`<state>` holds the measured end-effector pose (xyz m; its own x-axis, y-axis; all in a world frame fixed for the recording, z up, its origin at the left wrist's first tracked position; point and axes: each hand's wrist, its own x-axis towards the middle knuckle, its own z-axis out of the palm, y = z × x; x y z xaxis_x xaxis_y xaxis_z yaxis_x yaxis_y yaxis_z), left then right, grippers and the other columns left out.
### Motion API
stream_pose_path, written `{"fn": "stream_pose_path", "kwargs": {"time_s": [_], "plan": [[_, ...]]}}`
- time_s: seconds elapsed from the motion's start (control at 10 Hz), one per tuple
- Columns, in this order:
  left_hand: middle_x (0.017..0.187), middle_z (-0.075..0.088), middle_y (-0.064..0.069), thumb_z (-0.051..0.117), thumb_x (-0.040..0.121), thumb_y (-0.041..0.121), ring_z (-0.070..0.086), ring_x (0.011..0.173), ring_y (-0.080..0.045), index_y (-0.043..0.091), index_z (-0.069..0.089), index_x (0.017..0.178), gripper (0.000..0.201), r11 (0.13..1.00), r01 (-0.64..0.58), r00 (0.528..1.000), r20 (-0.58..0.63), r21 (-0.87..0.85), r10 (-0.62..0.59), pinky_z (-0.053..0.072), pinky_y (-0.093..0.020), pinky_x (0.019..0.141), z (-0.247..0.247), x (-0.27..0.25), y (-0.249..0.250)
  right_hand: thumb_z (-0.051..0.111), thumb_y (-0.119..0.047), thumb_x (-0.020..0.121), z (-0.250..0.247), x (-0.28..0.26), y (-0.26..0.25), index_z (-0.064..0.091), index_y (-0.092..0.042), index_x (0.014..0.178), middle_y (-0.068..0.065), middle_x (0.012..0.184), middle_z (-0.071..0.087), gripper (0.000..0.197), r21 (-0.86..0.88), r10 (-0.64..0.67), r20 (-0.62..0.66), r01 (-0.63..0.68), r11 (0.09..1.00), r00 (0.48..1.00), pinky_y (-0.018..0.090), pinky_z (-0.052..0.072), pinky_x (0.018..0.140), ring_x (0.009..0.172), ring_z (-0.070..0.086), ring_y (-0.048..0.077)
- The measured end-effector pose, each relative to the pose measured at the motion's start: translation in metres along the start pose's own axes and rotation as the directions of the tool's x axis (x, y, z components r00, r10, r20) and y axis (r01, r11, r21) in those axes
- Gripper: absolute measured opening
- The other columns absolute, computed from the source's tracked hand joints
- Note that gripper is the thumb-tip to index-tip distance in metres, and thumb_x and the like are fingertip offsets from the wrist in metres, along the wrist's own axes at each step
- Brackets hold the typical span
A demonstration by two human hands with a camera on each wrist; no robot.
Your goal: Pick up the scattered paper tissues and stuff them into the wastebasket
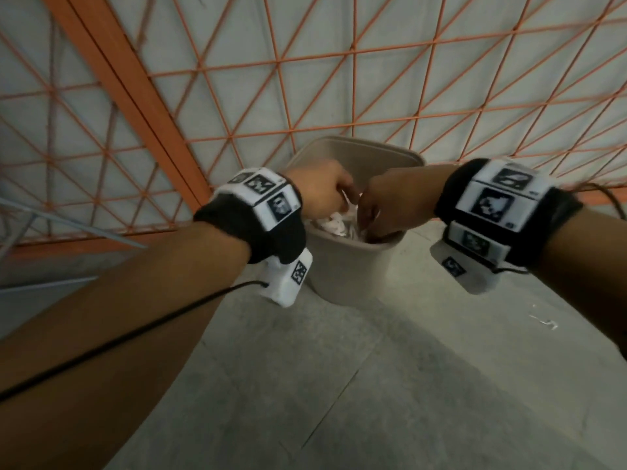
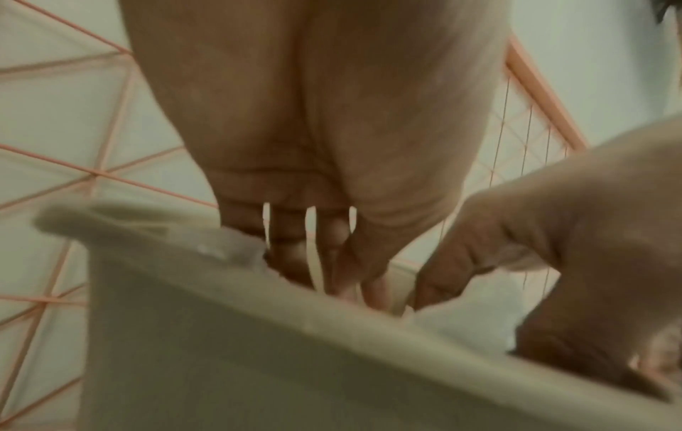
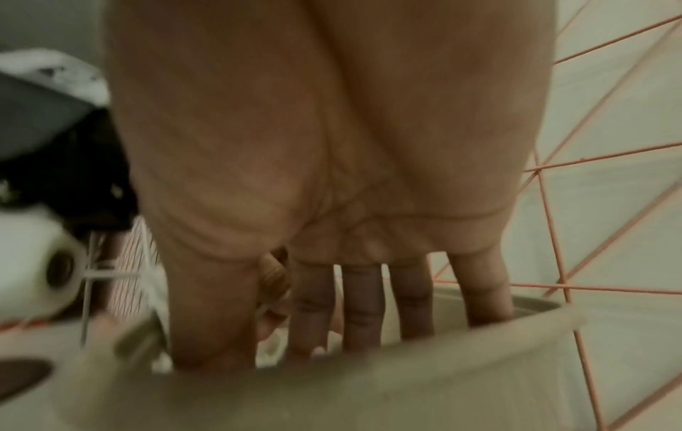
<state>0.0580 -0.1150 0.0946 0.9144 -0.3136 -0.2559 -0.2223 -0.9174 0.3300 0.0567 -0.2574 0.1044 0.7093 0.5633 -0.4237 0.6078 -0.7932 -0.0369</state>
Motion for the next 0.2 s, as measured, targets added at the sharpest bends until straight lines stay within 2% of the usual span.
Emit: {"fn": "stream_pose_path", "kwargs": {"time_s": [0.1,0.2], "plan": [[0.103,0.073,0.008,0.048,0.087,0.005,0.065,0.095,-0.003,0.026,0.071,0.105,0.036,0.979,-0.088,0.903,-0.429,-0.182,0.001,0.049,-0.020,0.091,-0.007,-0.021,-0.018,0.066,-0.044,0.079,-0.005,-0.019,0.019,0.064,-0.035,0.115,-0.010,0.112,0.064,0.037,0.191,0.000,-0.103,0.020,0.981,0.995,0.028,0.044,0.091,0.099,0.058,0.012],[0.097,0.072,0.013,0.052,0.093,0.010,0.064,0.088,0.003,0.026,0.070,0.104,0.026,0.929,-0.184,0.710,-0.697,-0.321,-0.100,0.047,-0.008,0.080,-0.005,-0.062,-0.036,0.064,-0.050,0.074,0.003,-0.050,0.040,0.061,-0.041,0.115,-0.025,0.103,0.059,0.041,0.335,0.011,-0.340,0.110,0.936,0.940,0.010,0.039,0.083,0.086,0.054,-0.004]]}}
